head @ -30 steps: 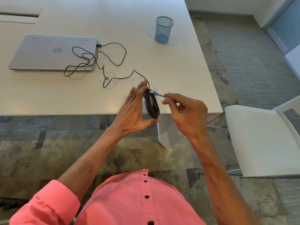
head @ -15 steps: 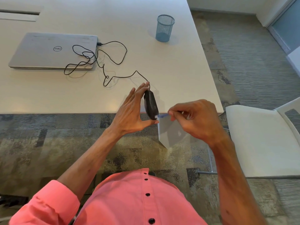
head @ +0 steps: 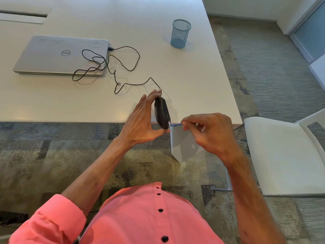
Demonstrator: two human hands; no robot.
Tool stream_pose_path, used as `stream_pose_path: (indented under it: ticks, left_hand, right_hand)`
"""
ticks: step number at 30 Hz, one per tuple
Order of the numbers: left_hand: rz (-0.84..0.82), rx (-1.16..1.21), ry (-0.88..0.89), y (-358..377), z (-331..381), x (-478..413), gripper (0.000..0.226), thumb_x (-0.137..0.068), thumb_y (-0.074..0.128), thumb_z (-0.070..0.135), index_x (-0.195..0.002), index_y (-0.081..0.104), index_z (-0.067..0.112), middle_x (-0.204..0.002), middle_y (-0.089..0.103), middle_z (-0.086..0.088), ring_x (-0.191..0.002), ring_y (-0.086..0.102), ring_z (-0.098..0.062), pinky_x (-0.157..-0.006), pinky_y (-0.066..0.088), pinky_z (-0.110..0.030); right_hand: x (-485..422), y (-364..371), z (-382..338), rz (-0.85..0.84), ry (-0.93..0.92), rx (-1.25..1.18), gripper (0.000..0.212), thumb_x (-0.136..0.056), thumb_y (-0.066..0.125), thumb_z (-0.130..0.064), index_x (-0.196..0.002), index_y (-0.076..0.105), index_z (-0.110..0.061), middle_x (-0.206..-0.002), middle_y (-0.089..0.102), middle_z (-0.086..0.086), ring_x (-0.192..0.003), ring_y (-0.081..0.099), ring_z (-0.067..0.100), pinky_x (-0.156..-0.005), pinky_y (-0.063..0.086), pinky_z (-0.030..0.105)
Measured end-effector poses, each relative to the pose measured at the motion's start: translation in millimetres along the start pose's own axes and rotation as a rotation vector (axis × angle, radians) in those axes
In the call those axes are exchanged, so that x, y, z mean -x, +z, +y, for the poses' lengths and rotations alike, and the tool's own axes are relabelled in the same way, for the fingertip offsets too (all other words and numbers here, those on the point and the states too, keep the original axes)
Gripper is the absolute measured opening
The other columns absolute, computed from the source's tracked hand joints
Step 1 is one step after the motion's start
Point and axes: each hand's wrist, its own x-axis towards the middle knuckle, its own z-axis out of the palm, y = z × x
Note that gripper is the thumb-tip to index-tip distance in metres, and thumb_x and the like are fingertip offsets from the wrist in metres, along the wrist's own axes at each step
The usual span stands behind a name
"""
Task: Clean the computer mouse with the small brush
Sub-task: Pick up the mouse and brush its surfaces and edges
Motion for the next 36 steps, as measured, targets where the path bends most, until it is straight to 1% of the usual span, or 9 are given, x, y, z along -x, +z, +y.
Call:
stream_pose_path:
  ticks: [5, 10, 15, 18, 23, 27, 29, 32, 36]
  left_hand:
    - [-0.005, -0.014, 0.005, -1, 1, 0, 0.140, -0.083, 0.096, 0.063, -0.181, 0.013, 0.009, -0.190, 0.022, -0.003, -0.177, 0.020, -0.019, -0.146, 0.009, -0.047]
    - [0.017, -0.013, 0.005, -2, 1, 0, 0.131, -0.083, 0.096, 0.065, -0.178, 0.024, 0.008, -0.189, 0.026, -0.001, -0.178, 0.017, -0.017, -0.146, 0.010, -0.044]
    - [0.013, -0.017, -0.005, -2, -3, 4, 0.129, -0.081, 0.098, 0.062, -0.174, 0.029, 0.008, -0.186, 0.031, -0.002, -0.177, 0.021, -0.018, -0.146, 0.013, -0.049]
    - [0.027, -0.011, -0.007, -4, -3, 3, 0.128, -0.079, 0.100, 0.060, -0.173, 0.031, 0.008, -0.185, 0.034, -0.004, -0.176, 0.024, -0.019, -0.145, 0.015, -0.050]
    - [0.038, -0.022, 0.009, -9, -5, -3, 0.127, -0.079, 0.099, 0.064, -0.172, 0.033, 0.007, -0.186, 0.033, -0.005, -0.176, 0.024, -0.021, -0.145, 0.015, -0.049]
    - [0.041, -0.028, 0.020, -9, -5, -6, 0.126, -0.080, 0.099, 0.063, -0.172, 0.034, 0.007, -0.186, 0.032, -0.003, -0.177, 0.023, -0.020, -0.146, 0.012, -0.044]
    - [0.043, -0.032, 0.020, -10, -5, -6, 0.127, -0.080, 0.099, 0.065, -0.173, 0.033, 0.007, -0.186, 0.032, -0.004, -0.176, 0.023, -0.020, -0.146, 0.012, -0.044]
    - [0.049, -0.035, 0.009, -10, -6, -7, 0.127, -0.080, 0.099, 0.064, -0.172, 0.034, 0.006, -0.186, 0.032, -0.005, -0.176, 0.024, -0.021, -0.146, 0.012, -0.043]
    - [0.056, -0.048, 0.013, -11, -8, -10, 0.121, -0.085, 0.092, 0.065, -0.172, 0.034, 0.006, -0.186, 0.033, -0.007, -0.176, 0.025, -0.023, -0.146, 0.012, -0.044]
  right_hand:
    - [-4, 5, -6, 0.173, 0.071, -0.095, 0.010, -0.103, 0.078, -0.030, -0.106, 0.087, -0.033, -0.091, 0.084, -0.021, -0.058, 0.066, 0.007, -0.054, 0.058, 0.038]
    - [-1, 14, -14, 0.108, 0.039, -0.049, 0.010, -0.098, 0.080, -0.028, -0.100, 0.088, -0.033, -0.079, 0.082, -0.018, -0.056, 0.063, 0.004, -0.051, 0.055, 0.033]
    - [0, 14, -6, -0.086, 0.012, 0.024, 0.014, -0.100, 0.074, -0.037, -0.095, 0.087, -0.038, -0.073, 0.079, -0.019, -0.061, 0.070, 0.010, -0.057, 0.059, 0.035]
    - [1, 14, -4, -0.035, 0.064, -0.071, 0.011, -0.100, 0.079, -0.032, -0.094, 0.086, -0.037, -0.074, 0.077, -0.026, -0.055, 0.061, 0.000, -0.054, 0.052, 0.029]
    - [-9, 16, -15, 0.150, 0.299, -0.513, 0.011, -0.105, 0.075, -0.035, -0.105, 0.086, -0.034, -0.085, 0.083, -0.019, -0.051, 0.069, 0.017, -0.051, 0.060, 0.054]
    - [-16, 32, -28, 0.210, 0.342, -0.522, 0.012, -0.106, 0.072, -0.039, -0.105, 0.084, -0.036, -0.085, 0.083, -0.020, -0.053, 0.072, 0.021, -0.051, 0.059, 0.054]
    - [-17, 38, -31, 0.220, 0.354, -0.458, 0.014, -0.106, 0.071, -0.040, -0.104, 0.083, -0.035, -0.083, 0.082, -0.022, -0.051, 0.069, 0.017, -0.052, 0.059, 0.050]
    - [-17, 41, -30, 0.197, 0.331, -0.354, 0.015, -0.106, 0.071, -0.040, -0.102, 0.085, -0.035, -0.077, 0.079, -0.024, -0.048, 0.061, 0.009, -0.050, 0.049, 0.031]
    - [-16, 35, -28, 0.121, 0.271, -0.259, 0.014, -0.104, 0.073, -0.037, -0.097, 0.085, -0.034, -0.068, 0.076, -0.023, -0.050, 0.059, -0.002, -0.054, 0.042, 0.022]
